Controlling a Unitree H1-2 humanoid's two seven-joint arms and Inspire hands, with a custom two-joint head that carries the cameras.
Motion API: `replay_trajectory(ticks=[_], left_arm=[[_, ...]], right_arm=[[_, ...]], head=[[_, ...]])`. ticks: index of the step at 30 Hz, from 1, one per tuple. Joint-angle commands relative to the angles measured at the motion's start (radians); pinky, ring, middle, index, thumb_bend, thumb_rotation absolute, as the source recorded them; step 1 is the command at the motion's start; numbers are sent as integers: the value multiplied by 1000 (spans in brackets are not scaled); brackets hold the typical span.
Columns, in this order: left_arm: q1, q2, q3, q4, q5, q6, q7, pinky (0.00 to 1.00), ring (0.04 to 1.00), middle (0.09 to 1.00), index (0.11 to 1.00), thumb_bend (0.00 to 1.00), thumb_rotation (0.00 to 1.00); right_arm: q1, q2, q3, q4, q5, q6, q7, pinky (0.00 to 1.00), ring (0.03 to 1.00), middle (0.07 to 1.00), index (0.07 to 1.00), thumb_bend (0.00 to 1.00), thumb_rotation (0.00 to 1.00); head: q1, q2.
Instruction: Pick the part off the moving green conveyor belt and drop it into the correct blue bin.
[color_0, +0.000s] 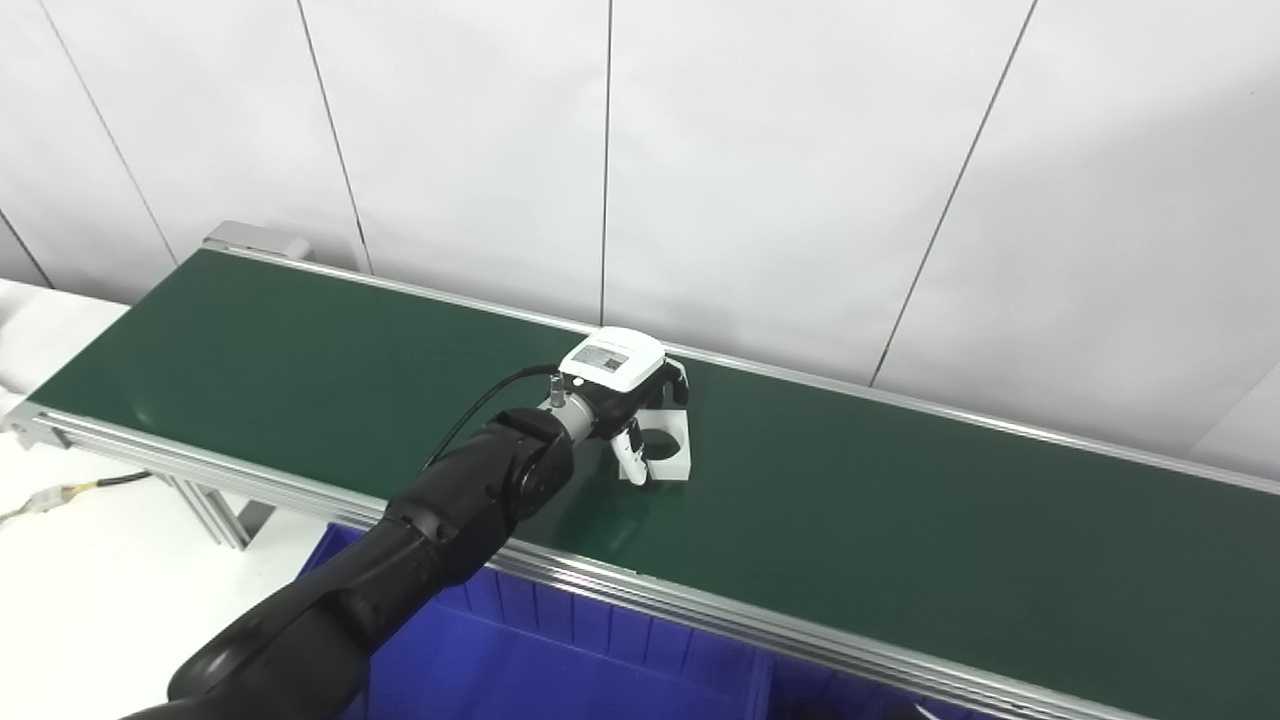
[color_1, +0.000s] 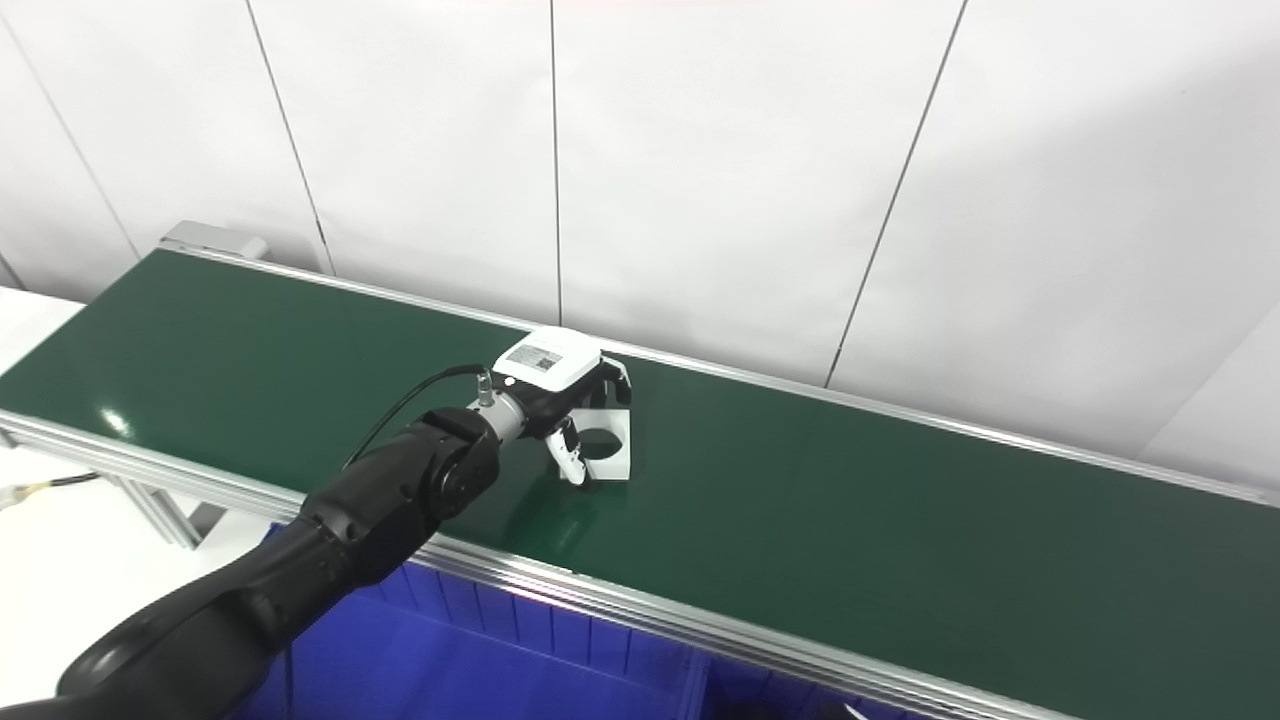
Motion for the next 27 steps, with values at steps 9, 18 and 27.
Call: replay_trajectory(ticks=[9, 18, 27], left_arm=[[-5, 46, 52, -253, -17, 67, -95, 369, 421, 526, 652, 506, 0], [121, 57, 133, -648, -59, 162, -253, 416, 427, 522, 653, 508, 0], [293, 64, 185, -980, -79, 209, -381, 427, 483, 498, 645, 541, 0]], right_arm=[[-4, 3, -13, -33, 13, -54, 9, 689, 760, 795, 783, 1000, 257], [-7, 5, -32, -32, 22, -54, 36, 697, 769, 801, 789, 1000, 269], [2, 5, -46, -59, 29, -54, 57, 701, 765, 798, 789, 1000, 260]], head=[[10, 7], [11, 21], [-18, 97]])
